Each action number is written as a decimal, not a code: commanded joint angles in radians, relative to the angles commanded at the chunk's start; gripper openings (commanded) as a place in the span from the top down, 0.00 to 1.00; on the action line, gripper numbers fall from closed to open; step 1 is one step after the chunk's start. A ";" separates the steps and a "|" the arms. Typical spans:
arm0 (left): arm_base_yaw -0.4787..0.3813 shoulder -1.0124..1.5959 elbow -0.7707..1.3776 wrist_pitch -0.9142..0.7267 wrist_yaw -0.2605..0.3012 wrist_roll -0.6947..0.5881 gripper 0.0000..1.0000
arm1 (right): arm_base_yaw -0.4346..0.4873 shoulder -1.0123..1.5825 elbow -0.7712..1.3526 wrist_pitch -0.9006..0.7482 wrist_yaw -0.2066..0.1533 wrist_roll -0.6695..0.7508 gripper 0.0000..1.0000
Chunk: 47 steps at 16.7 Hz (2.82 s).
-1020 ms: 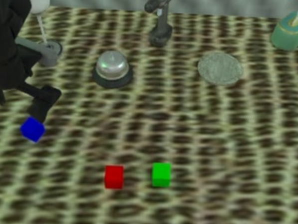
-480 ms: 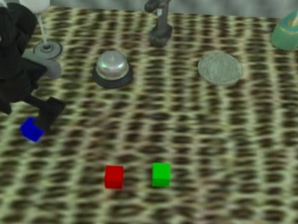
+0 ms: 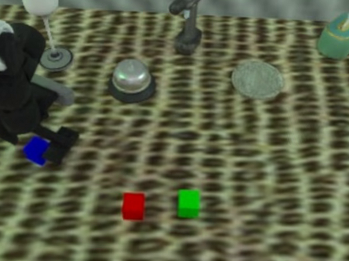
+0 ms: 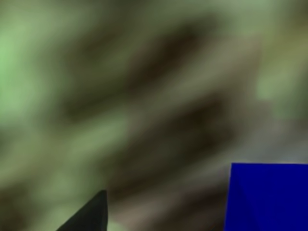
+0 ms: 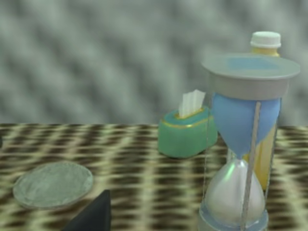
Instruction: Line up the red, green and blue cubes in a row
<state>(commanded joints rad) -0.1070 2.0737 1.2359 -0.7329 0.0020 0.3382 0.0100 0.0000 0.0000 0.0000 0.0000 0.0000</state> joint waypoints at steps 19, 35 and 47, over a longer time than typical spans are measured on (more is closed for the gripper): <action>0.000 0.000 0.000 0.000 0.000 0.000 1.00 | 0.000 0.000 0.000 0.000 0.000 0.000 0.00; 0.017 -0.152 0.169 -0.279 0.013 -0.011 1.00 | 0.000 0.000 0.000 0.000 0.000 0.000 0.00; -0.373 0.084 0.531 -0.453 -0.004 -0.568 1.00 | 0.000 0.000 0.000 0.000 0.000 0.000 0.00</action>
<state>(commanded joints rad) -0.4797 2.1572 1.7672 -1.1864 -0.0022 -0.2299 0.0100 0.0000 0.0000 0.0000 0.0000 0.0000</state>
